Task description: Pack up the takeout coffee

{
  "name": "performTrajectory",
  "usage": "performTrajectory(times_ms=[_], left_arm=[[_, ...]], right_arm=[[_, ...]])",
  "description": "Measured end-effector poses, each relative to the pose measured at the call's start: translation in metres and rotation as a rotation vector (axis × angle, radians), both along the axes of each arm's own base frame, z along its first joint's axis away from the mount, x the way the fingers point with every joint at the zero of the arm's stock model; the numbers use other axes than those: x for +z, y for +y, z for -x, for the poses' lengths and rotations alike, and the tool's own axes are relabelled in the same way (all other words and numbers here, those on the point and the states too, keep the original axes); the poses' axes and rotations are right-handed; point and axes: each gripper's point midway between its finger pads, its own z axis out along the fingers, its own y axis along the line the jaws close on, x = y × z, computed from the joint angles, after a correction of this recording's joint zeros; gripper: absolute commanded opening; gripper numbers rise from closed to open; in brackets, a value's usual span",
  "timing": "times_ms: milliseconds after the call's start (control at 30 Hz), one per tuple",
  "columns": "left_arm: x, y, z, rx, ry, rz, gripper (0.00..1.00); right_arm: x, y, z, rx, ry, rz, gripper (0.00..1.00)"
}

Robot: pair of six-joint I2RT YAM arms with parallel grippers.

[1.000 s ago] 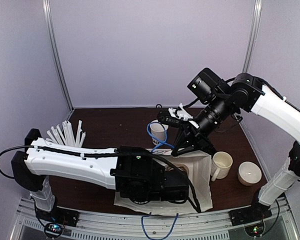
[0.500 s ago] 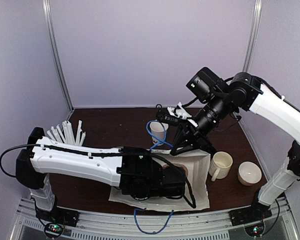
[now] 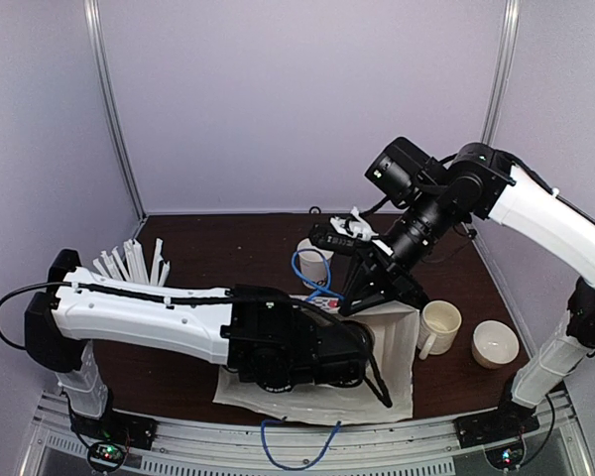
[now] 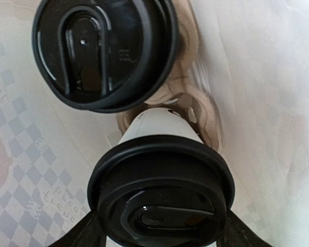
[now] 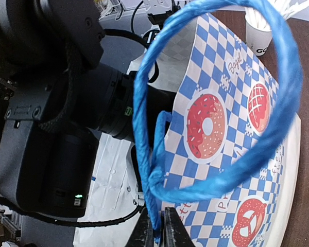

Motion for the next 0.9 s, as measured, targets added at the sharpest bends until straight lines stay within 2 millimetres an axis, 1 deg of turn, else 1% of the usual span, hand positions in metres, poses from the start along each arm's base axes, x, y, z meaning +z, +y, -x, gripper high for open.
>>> performTrajectory(times_ms=[100, 200, 400, 600, 767, 800, 833, 867, 900], left_arm=[[0.006, -0.001, 0.0, -0.001, 0.004, 0.026, 0.58], [0.007, 0.0, -0.002, 0.0, 0.007, 0.032, 0.58], [0.001, 0.002, -0.003, 0.007, 0.021, 0.024, 0.58], [-0.009, 0.007, -0.004, 0.013, 0.043, 0.001, 0.58], [-0.017, 0.009, -0.011, 0.026, 0.045, -0.001, 0.58], [-0.019, 0.008, -0.016, 0.031, 0.044, 0.01, 0.58], [-0.019, 0.008, -0.016, 0.031, 0.044, 0.01, 0.58], [-0.019, 0.008, -0.018, 0.032, 0.044, 0.013, 0.58], [-0.02, 0.008, -0.019, 0.033, 0.045, 0.015, 0.58]], right_arm=[[0.001, -0.002, 0.005, 0.023, 0.013, -0.002, 0.1], [0.001, -0.003, 0.007, 0.036, 0.017, -0.003, 0.1], [0.001, -0.004, 0.007, 0.046, 0.009, -0.004, 0.11], [0.001, -0.005, 0.009, 0.053, 0.018, -0.005, 0.11], [0.001, -0.005, 0.01, 0.053, 0.019, -0.003, 0.12], [0.001, -0.005, 0.009, 0.053, 0.017, -0.002, 0.21], [0.001, -0.005, 0.009, 0.052, 0.017, -0.002, 0.24], [0.0, -0.005, 0.009, 0.051, 0.019, 0.0, 0.34], [0.0, -0.005, 0.009, 0.054, 0.017, 0.0, 0.41]])
